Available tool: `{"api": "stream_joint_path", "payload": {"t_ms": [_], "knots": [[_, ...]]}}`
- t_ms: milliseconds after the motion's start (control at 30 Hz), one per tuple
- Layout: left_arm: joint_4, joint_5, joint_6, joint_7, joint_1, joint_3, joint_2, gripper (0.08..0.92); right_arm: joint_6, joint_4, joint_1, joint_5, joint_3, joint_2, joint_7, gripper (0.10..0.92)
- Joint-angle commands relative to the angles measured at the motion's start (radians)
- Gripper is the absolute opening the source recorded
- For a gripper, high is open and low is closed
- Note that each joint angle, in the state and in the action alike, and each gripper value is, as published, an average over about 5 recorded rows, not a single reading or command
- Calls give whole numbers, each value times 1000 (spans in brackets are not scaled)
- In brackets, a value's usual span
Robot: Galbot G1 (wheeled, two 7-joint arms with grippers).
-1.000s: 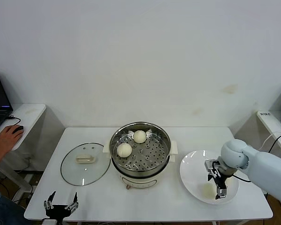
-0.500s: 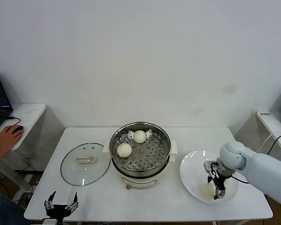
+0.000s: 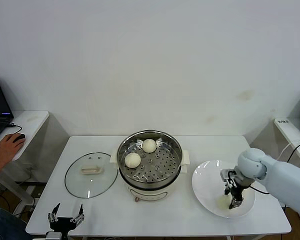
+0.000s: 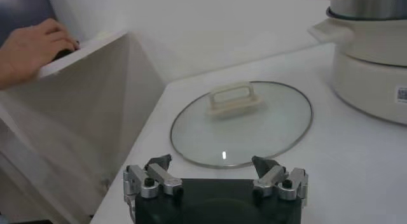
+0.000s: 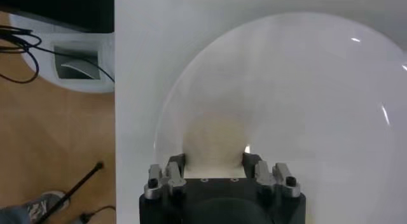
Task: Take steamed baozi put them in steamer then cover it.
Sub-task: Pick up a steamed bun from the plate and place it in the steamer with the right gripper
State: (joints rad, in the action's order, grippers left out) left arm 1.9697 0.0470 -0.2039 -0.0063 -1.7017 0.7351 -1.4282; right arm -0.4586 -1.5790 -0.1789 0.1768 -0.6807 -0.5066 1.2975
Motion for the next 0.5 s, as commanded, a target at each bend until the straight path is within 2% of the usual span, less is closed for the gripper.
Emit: {"api": "stream_joint_path", "payload": {"t_ms": [33,233,500], "knots": [[-2,6,2,-4,2,-2,-1,823,0,-9,116,-51,3,29,15,552],[1,37,25,-15,5,-2,-1,823,9,35,420,-145,-91,-44,30,551],[14,74,48,-34,16,1,-13,823,46,159,713,-284,-219,-316,64,551]]}}
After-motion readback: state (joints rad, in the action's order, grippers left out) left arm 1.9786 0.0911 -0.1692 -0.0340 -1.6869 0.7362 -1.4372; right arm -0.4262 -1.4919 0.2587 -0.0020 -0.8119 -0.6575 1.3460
